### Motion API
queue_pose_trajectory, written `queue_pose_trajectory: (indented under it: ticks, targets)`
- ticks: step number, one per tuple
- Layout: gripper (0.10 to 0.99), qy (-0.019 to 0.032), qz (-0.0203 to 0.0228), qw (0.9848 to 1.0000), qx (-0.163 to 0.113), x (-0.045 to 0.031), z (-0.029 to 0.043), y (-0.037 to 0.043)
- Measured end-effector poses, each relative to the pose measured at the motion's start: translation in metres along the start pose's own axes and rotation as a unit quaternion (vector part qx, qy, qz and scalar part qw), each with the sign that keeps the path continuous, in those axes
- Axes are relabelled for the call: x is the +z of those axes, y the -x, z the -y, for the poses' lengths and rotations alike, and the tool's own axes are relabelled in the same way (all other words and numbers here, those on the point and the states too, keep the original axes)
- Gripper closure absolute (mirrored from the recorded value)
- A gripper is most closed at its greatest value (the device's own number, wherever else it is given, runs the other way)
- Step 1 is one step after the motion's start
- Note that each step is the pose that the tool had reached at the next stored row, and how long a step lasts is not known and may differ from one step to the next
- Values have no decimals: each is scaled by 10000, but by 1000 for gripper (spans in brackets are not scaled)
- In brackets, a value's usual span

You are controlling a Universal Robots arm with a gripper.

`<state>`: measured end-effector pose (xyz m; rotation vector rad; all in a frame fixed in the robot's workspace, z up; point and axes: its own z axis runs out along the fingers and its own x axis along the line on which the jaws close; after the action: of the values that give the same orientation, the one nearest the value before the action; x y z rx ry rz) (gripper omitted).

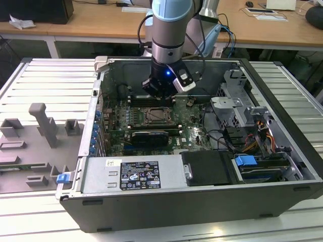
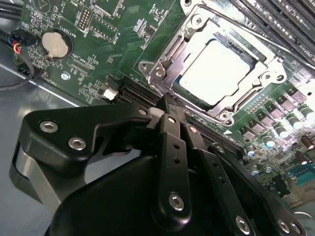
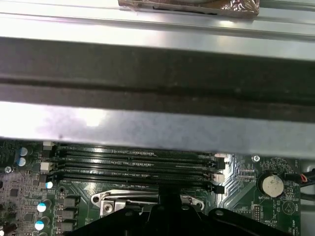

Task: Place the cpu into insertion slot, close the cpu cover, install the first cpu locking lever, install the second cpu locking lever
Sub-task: 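Install the first cpu locking lever, then install the second cpu locking lever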

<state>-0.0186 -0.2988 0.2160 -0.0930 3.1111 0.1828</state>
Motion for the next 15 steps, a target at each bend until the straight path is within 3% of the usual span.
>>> queue_pose_trajectory:
  ticks: [15]
  targets:
    - [980, 0, 0, 10000, 0, -8, 65, -4]
